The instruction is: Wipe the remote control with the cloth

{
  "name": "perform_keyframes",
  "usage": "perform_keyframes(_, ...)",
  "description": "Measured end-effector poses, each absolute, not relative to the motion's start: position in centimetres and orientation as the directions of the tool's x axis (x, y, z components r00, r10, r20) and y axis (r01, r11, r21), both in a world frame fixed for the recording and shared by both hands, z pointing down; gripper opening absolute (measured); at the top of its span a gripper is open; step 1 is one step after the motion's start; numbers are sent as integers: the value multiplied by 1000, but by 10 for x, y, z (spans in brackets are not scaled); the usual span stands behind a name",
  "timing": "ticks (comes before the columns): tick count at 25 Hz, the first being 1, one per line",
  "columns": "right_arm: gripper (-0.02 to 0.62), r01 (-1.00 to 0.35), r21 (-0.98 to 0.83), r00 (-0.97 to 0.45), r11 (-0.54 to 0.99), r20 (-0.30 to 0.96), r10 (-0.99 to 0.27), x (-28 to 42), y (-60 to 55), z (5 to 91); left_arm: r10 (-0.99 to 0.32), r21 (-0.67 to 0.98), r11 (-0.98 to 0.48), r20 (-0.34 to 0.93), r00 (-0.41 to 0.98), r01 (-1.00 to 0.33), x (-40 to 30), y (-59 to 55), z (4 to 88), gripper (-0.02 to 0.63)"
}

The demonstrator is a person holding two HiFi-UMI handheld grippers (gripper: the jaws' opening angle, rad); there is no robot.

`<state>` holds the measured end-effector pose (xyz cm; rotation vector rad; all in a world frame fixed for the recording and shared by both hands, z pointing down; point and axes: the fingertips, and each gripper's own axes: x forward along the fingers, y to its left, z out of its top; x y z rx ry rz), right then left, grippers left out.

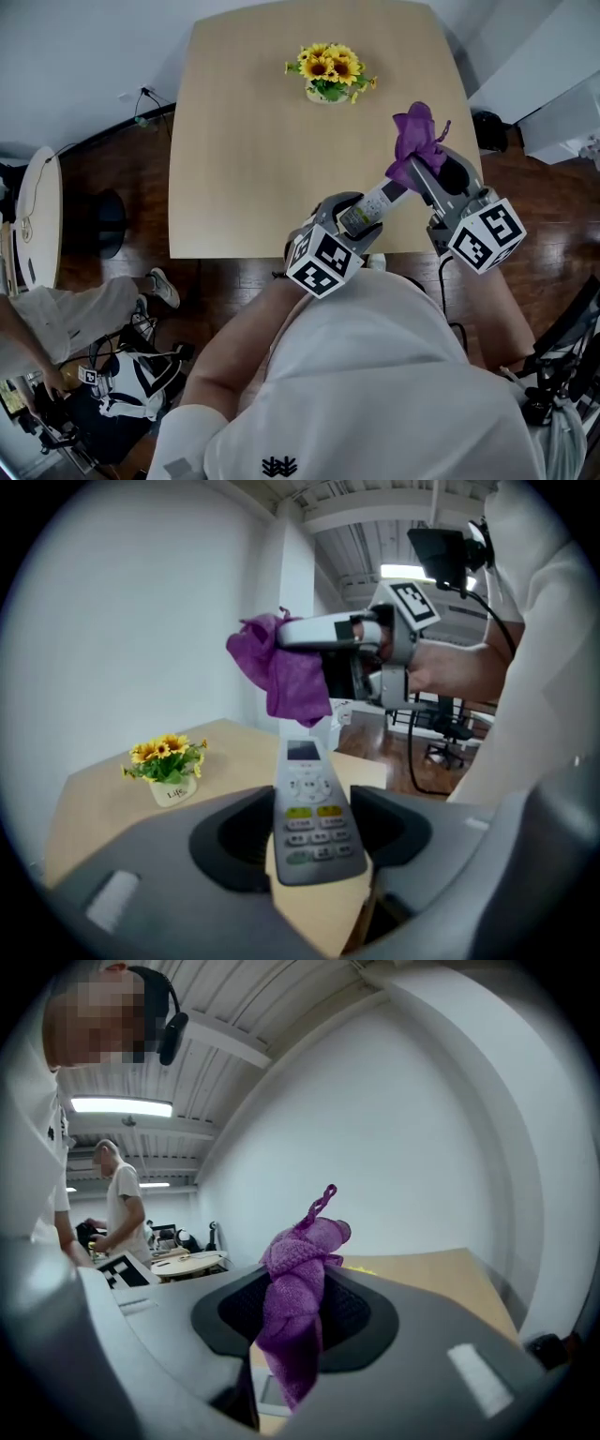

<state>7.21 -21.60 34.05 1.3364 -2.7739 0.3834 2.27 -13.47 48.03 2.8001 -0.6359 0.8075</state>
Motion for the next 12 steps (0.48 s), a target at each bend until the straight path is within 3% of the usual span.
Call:
perform_keyframes(7,127,-568,-366,-806,737,65,-588,1,-182,335,-385,21,-883,538,750,-469,38,-152,480,273)
perform_keyframes(12,127,-547,-464,-812,697,92,-576,-6,-183,361,-421,17,-863,528,738,-504,35,-165,474,273)
